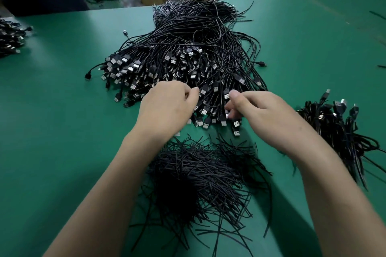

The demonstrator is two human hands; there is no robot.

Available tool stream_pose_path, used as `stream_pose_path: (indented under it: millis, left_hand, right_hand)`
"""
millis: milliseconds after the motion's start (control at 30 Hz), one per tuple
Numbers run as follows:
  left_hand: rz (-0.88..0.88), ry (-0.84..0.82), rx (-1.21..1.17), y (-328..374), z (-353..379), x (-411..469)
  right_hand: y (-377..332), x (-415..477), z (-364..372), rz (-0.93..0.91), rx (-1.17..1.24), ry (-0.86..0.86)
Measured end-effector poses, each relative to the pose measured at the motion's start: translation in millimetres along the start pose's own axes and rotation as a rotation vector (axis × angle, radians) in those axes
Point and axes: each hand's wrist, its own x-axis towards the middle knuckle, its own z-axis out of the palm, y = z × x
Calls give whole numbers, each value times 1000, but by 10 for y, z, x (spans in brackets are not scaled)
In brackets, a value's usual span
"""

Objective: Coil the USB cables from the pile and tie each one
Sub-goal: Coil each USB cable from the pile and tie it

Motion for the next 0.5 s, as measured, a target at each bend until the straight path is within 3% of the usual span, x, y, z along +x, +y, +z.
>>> stream_pose_path:
  millis: [167,267,500]
  left_hand:
    - [101,-170,-347,260,-206,-467]
    - [174,-337,-443,272,-143,-638]
    - [177,-494,-276,201,-84,-679]
  right_hand:
    - [-55,19,181,120,380,-217]
    - [-143,7,347,285,872,-395]
    - [-245,20,491,570,1556,-279]
